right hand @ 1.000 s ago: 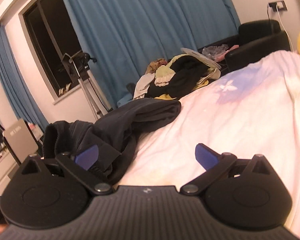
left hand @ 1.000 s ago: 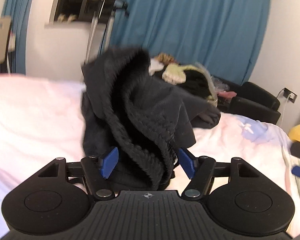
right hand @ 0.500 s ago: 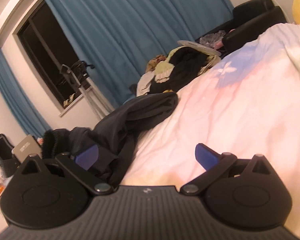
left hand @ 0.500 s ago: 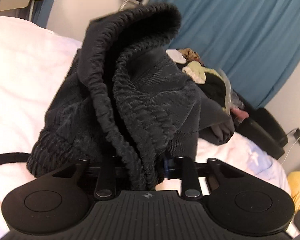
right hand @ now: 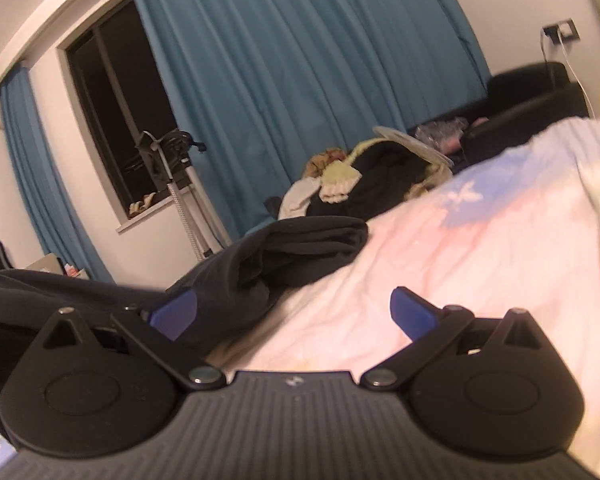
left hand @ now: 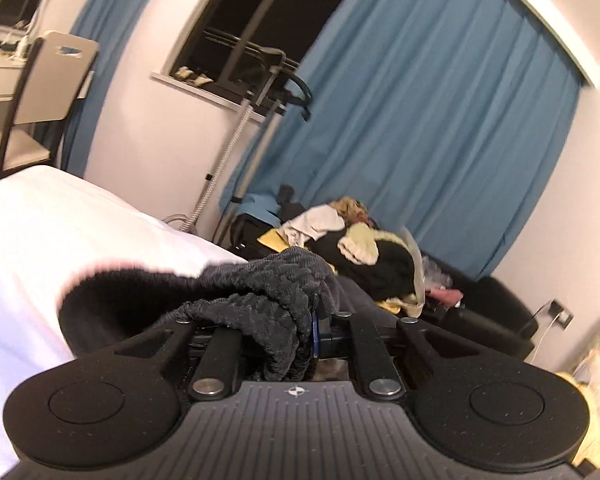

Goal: Fold clothes

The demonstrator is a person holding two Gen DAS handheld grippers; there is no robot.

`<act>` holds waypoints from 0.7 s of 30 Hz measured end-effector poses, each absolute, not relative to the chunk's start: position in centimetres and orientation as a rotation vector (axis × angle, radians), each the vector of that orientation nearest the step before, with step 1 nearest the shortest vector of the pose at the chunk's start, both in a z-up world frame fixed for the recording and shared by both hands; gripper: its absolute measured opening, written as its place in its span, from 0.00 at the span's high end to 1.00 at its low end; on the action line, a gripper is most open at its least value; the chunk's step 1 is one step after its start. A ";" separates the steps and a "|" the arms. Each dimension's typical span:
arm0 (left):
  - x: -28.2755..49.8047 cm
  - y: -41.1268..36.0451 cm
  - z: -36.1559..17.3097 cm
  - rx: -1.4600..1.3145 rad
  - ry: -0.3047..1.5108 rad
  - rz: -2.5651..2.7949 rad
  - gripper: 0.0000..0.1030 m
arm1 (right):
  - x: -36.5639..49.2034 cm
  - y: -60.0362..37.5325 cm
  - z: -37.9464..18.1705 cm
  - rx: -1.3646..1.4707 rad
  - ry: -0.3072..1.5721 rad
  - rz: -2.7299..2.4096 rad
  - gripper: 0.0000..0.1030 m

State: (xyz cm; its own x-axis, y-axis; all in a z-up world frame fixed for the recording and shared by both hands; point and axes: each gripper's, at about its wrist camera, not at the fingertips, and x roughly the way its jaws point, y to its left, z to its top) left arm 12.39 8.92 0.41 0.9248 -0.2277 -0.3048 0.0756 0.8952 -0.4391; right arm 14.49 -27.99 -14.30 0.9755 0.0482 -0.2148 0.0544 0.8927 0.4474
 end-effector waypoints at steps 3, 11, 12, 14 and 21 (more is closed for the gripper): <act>10.2 12.6 1.8 -0.429 0.347 -0.148 0.85 | 13.6 -27.2 -13.4 0.428 0.204 0.012 0.00; 9.5 19.2 -2.9 -0.465 0.587 -0.101 0.83 | 12.7 -25.2 -12.3 0.370 0.191 0.097 0.00; 9.4 19.1 -3.5 -0.460 0.617 -0.101 0.83 | 12.8 -25.0 -12.3 0.367 0.197 0.107 0.00; 9.1 18.3 -3.8 -0.432 0.627 -0.115 0.80 | 13.0 -24.7 -12.3 0.364 0.211 0.121 0.00; 6.5 16.6 -4.0 -0.374 0.722 -0.141 0.64 | 13.2 -23.6 -12.3 0.358 0.246 0.166 0.00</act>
